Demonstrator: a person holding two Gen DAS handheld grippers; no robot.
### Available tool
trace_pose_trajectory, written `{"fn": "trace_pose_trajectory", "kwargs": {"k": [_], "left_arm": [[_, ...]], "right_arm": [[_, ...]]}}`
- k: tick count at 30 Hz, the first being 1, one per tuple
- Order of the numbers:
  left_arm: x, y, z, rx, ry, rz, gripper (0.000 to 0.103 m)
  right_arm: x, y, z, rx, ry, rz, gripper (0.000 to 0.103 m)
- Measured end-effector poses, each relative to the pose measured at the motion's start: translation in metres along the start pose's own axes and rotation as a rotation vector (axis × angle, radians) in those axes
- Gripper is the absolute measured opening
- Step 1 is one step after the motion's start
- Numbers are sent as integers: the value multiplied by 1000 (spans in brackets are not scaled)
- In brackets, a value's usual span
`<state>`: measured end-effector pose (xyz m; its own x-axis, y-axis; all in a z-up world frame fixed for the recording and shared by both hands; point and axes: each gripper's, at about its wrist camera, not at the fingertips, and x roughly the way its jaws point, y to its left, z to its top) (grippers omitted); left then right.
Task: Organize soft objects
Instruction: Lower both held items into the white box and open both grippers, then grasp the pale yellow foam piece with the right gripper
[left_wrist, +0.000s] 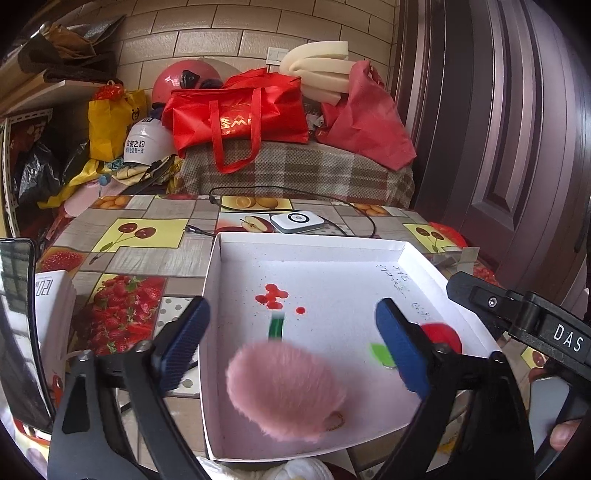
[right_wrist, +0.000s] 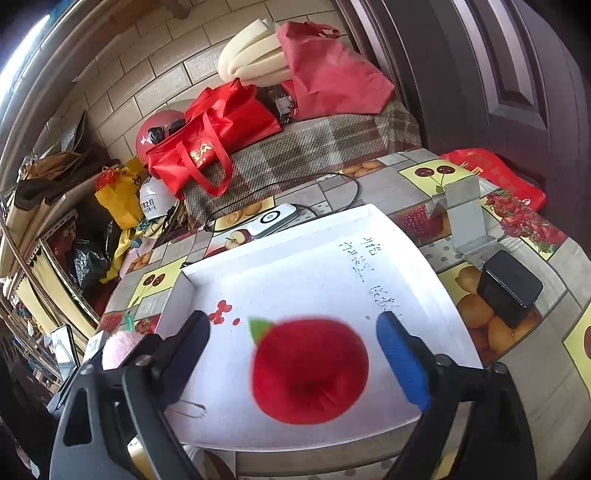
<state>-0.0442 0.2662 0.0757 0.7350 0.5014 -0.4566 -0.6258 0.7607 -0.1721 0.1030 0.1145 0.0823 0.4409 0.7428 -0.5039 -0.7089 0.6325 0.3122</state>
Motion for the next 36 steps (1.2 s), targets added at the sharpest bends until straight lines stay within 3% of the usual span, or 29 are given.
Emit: {"fn": "trace_pose_trajectory", "kwargs": {"k": [10,18,22,26,30,33,36], "left_arm": [[-29,8,6,-49,-46,-46,103],[-79,50,-2,-64,-93,-76,103],[-92,69,-28,-16,-7,-47,103],[-101,72,-55,57,116,-103,103],[-102,53,-84,214,234,-179,103],[-91,29,-103,371,297,-150,103],[-80,16,-114,440,343,-165,103]], "right_arm": [[-42,0,0,-29,-113,12,103],[-92,-30,-21,-107,-171,-25,103],[-114,-67,-35,-71,-156,-57,103],[-126,-99,-51,-46,-87,-57,103],[-123,-119,-63,-74,7,-100,103],[-113,-127,-64,-49,71,-83,103],[-103,-127,-62,-21,93,-43,103]]}}
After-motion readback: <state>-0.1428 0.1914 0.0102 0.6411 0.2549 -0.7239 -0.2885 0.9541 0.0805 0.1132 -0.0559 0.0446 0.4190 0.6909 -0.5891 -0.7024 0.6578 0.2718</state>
